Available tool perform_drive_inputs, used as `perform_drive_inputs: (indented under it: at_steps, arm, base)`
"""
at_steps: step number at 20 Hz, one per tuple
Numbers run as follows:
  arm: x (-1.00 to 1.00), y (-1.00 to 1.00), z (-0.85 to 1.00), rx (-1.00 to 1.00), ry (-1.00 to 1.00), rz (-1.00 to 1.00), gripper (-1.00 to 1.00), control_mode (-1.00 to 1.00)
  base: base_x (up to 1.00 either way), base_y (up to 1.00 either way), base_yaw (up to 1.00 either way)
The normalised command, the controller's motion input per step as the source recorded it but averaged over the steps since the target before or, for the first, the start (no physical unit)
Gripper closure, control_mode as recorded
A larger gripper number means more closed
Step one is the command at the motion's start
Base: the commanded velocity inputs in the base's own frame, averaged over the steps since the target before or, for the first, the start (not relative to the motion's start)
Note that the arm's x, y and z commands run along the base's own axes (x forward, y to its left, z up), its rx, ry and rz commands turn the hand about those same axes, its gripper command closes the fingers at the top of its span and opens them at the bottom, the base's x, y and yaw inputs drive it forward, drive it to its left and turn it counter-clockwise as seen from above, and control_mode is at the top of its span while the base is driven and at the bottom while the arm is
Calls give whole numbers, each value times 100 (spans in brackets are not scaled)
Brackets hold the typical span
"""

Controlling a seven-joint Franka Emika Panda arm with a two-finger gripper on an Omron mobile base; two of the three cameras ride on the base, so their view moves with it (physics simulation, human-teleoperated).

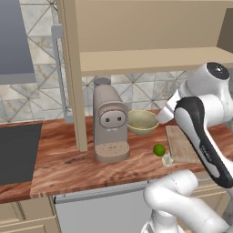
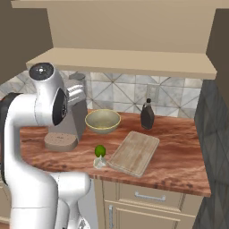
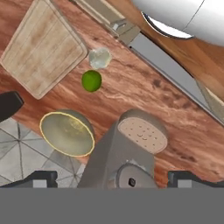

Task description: Open the cabinet. Place the bowl and condiment on the counter. Then place the lime and garlic on the cutting board.

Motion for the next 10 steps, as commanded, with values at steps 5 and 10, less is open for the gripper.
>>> perform_drive_inputs:
  at_steps: [5, 10]
  arm:
    - [8, 12, 0, -11, 14, -8, -100, -100]
    - [0, 0, 0, -8, 18, -1, -100, -100]
  base:
    - [0, 0, 0]
    - [0, 0, 0]
